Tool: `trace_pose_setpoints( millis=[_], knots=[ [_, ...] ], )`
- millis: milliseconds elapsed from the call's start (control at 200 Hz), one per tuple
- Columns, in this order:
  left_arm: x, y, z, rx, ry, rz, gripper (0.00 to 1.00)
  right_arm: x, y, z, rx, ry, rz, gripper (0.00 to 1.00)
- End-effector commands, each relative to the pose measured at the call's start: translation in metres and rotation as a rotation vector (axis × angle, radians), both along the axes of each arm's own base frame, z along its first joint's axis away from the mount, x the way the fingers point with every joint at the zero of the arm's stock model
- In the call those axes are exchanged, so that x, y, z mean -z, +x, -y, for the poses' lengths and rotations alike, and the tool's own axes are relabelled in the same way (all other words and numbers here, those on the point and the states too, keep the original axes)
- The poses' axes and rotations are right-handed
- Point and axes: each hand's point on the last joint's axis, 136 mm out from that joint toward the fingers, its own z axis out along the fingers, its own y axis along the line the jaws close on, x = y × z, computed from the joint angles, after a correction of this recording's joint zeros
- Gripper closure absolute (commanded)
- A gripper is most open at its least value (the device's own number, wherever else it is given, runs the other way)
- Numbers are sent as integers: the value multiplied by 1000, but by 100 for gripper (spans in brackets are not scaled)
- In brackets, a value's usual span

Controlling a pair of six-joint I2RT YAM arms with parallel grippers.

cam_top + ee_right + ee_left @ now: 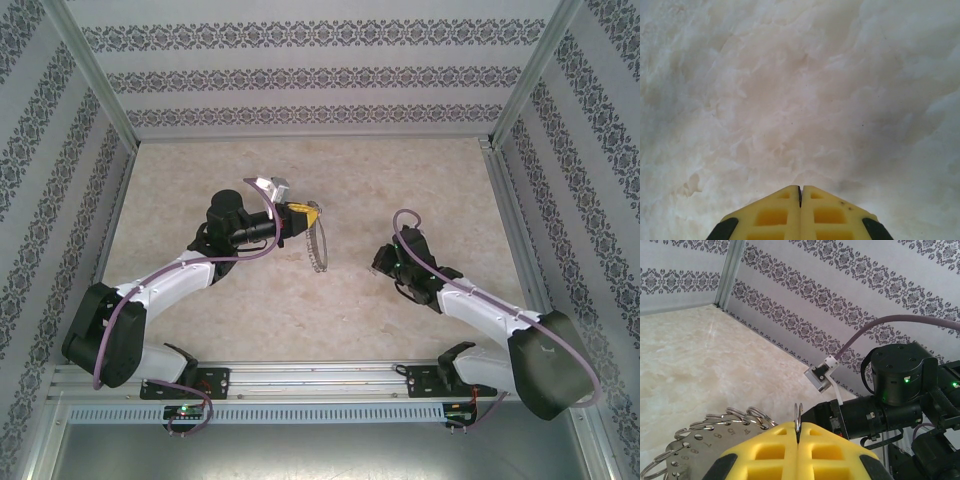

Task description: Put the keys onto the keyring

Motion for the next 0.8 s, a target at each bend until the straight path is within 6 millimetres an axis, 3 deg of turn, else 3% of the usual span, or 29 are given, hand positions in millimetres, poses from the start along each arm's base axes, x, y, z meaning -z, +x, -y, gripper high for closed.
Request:
trace_pose_setpoints(
  millis=[0, 400, 595, 794],
  knots=[
    [-25, -5, 8, 39, -47, 78, 100, -6, -2, -6, -39, -6, 22, 100],
    [-24, -5, 13, 48, -45, 73, 100, -11, -35, 13, -98, -123, -13, 100],
    [-22, -5, 14, 51, -43, 69, 100, 2, -26, 6, -145, -175, -53, 100],
    [-20, -6, 16, 52, -42, 66, 100, 18, 1, -16, -212, -200, -90, 100]
  ],
)
